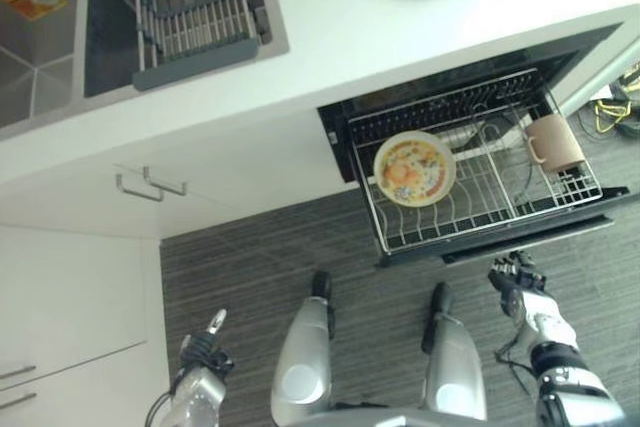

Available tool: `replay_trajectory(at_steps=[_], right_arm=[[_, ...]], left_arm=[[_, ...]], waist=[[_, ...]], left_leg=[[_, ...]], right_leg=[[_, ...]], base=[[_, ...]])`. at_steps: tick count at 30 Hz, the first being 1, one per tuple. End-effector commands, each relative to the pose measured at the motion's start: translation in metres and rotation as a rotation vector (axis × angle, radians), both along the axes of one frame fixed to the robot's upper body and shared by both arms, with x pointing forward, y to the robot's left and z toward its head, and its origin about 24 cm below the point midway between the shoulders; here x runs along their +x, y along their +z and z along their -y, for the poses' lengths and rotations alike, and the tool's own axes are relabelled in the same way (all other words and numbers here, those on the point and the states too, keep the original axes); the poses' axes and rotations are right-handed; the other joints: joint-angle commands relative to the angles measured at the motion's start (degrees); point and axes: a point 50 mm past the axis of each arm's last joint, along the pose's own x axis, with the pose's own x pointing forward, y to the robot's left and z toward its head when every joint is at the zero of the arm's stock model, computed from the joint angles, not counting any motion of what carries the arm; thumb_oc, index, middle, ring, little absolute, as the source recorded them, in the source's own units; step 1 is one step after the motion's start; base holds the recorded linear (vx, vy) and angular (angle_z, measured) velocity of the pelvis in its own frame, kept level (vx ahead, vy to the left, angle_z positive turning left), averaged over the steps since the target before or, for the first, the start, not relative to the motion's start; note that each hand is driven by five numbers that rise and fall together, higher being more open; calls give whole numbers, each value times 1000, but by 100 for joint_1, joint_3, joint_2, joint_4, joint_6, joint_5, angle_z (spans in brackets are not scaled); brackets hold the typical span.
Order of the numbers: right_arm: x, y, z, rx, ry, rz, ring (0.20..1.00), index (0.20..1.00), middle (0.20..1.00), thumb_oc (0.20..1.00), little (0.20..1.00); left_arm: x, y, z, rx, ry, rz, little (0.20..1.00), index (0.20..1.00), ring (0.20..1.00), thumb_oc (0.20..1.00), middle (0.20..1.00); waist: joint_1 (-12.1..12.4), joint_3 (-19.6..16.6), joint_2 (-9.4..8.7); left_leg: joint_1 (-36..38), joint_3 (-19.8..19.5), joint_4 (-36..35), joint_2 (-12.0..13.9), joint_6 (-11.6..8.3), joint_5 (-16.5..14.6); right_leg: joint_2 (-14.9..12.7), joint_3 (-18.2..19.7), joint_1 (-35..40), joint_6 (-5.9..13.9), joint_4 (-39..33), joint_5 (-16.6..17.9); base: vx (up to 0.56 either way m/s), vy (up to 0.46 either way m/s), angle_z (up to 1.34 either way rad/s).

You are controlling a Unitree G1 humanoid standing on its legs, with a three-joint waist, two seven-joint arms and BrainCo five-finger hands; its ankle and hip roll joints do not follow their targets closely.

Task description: Place the dishes in the dishwasher.

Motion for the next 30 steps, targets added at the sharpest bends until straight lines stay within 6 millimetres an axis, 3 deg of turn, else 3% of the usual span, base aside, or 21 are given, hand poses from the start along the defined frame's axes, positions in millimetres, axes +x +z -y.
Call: replay_trajectory(at_steps=[1, 7, 13, 20, 26, 27, 30], right_arm=[[19, 29, 3, -97, 99, 118, 200, 200, 200, 200, 200], [44, 68, 9, -280, 213, 188, 200, 200, 200, 200, 200], [76, 122, 14, -443, 305, 267, 200, 200, 200, 200, 200], [115, 184, 11, -519, 379, 274, 200, 200, 200, 200, 200], [123, 212, 27, -620, 359, 204, 200, 200, 200, 200, 200], [124, 222, 32, -649, 346, 190, 200, 200, 200, 200, 200], [127, 243, 40, -719, 322, 159, 200, 200, 200, 200, 200]], left_arm=[[-4, 7, -15, 46, -2, 11, 1000, 1000, 1000, 1000, 1000], [-8, 6, -15, 51, -47, 2, 1000, 1000, 1000, 1000, 1000], [-5, 7, -13, 58, -121, -2, 1000, 1000, 1000, 1000, 1000], [-12, -1, -5, 40, -219, -62, 1000, 1000, 1000, 1000, 1000], [-17, -4, -3, 27, -285, -83, 1000, 1000, 1000, 1000, 1000], [-19, -5, -4, 26, -305, -86, 1000, 1000, 1000, 1000, 1000], [-20, -4, -7, 27, -359, -76, 1000, 1000, 1000, 1000, 1000]], waist=[[148, -119, 11], [247, -89, 55], [410, -51, 164], [739, -61, 462], [959, -79, 714], [1032, -89, 749], [1180, -64, 892]], left_leg=[[-106, 89, -82, 28, 90, 351], [-143, -13, 53, 18, 93, 303], [-225, -96, 113, -68, 119, 308], [-253, -226, 147, -236, 110, 337], [-247, -306, 38, -395, 103, 430], [-208, -359, 21, -453, 76, 329], [-227, -435, -152, -545, 71, 455]], right_leg=[[47, -243, -32, -256, 671, -382], [-11, -254, -79, -285, 902, -501], [-84, -264, -224, -309, 1194, -637], [-210, -294, -322, -392, 1607, -913], [-305, -356, -351, -415, 1776, -1048], [-346, -342, -315, -364, 1846, -1216], [-417, -385, -362, -340, 1938, -1293]], base=[[24, 20, 5], [36, 16, 6], [9, 1, 2], [46, 34, 14], [74, 36, 16], [154, -18, 13], [91, -10, 20]])
